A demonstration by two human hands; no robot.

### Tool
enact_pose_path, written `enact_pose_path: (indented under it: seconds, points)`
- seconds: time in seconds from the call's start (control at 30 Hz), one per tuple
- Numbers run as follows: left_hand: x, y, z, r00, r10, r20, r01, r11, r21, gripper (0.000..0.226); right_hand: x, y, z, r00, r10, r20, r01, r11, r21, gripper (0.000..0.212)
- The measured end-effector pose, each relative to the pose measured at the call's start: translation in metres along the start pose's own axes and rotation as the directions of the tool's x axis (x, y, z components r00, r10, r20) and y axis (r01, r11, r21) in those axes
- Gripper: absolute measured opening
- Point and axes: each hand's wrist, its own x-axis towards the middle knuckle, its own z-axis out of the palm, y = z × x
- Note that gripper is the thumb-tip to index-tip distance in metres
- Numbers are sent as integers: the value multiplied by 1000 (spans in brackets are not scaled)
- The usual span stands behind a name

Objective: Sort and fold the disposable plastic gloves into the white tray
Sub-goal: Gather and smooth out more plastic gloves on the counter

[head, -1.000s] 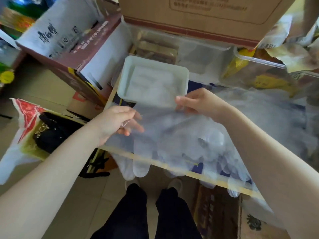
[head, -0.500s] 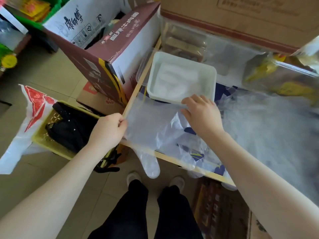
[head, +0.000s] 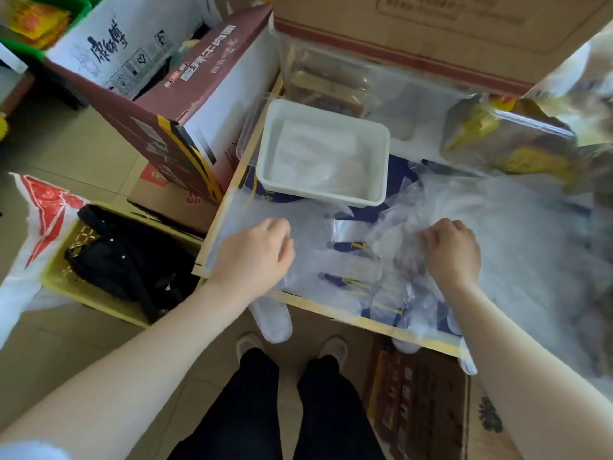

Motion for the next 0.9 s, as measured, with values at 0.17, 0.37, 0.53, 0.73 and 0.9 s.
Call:
enact_pose_path:
  seconds: [0.17,0.37,0.53,0.73,0.9]
  points:
    - [35,57,26,990,74,123,-15,904,-427,38,-5,-7,-27,909,-280,-307,315,947,69,23]
    - [66,97,35,934,337,-113,-356,869,-345,74,-11,-26,-58,662,-609,-437,677,736,0,20]
    - [75,103,27,959,264,-104,-273,764,-584,39,-11,-32,-74,678,-640,-361,733,626,265,20]
    - [75,97,4,999,9,34,23,553,-833,18,-8,-15,-88,873,-331,359,-140,534,834,50]
    - [69,91,-11,969,-162,187,219,210,-953,26,-3,-20,-96,882,-270,387,-345,191,919,23]
